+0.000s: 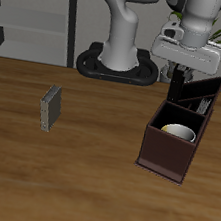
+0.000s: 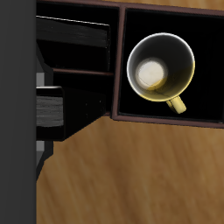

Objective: Place the white-yellow mug into the left desk caddy's right compartment and place the left black book into the left desk caddy's back compartment and place the right black book into the left desk caddy's front compartment

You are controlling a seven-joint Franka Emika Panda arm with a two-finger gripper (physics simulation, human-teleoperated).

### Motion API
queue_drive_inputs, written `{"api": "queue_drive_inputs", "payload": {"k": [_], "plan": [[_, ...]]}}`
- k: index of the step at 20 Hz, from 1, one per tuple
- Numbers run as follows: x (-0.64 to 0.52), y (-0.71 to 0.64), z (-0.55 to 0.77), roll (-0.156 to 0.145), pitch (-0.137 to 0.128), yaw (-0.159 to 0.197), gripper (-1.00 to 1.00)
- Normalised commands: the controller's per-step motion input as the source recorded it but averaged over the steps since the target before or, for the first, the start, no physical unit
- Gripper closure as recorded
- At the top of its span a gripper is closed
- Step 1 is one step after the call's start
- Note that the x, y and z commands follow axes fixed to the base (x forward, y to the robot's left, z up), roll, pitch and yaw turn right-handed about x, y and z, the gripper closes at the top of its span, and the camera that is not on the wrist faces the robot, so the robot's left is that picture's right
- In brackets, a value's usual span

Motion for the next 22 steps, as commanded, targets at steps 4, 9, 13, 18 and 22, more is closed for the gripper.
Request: {"api": "queue_drive_inputs", "payload": {"k": [4,9,13,18,22], "plan": [[0.05,0.11,-0.08,0.018,0.026,-0.024,1.0],[-0.03,0.1,-0.13,0.031,0.023,-0.004,1.0],[0.04,0.06,-0.16,0.011,0.034,-0.009,1.0],[0.06,0.03,-0.17,-0.001,0.025,-0.013,1.0],[-0.01,0.15,-0.28,0.037,0.045,0.01,1.0]]}}
